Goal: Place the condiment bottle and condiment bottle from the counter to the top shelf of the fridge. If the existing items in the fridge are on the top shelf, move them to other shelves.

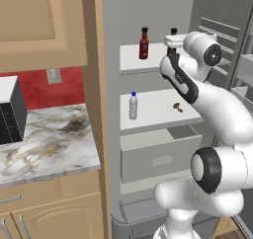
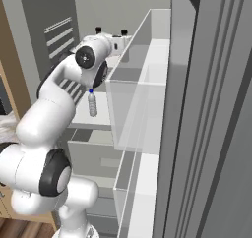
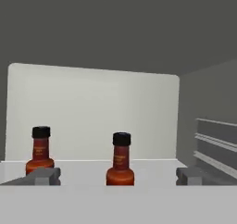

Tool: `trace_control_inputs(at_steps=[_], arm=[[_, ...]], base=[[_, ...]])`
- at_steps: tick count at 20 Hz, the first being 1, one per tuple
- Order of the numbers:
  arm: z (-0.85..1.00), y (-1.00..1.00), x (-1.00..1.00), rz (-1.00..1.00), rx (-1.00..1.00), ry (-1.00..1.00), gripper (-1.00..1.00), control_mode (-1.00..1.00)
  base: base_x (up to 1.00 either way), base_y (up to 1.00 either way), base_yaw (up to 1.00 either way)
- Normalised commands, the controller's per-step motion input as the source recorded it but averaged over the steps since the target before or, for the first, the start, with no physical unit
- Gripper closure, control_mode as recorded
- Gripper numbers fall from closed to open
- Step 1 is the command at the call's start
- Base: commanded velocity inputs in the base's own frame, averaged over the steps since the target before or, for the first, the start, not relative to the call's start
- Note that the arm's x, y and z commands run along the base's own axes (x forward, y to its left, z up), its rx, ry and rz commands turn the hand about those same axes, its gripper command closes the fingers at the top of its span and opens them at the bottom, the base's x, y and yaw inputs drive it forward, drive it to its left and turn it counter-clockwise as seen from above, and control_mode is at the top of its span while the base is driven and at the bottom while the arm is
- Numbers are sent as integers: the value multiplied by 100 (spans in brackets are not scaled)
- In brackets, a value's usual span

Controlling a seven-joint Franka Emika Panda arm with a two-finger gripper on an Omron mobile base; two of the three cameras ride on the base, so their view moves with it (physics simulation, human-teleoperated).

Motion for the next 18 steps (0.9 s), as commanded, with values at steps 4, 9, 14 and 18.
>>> trace_control_inputs(at_steps=[4, 9, 14, 18], arm=[[40, 1, -100, 0, 0, -29, -100, -100], [45, 0, -100, 1, -1, -25, -100, -100], [31, 0, -100, 7, -6, -5, -100, -100], [-12, 14, -100, 15, -8, -9, -100, -100]], base=[[0, 0, 0], [0, 0, 0], [0, 0, 0], [0, 0, 0]])
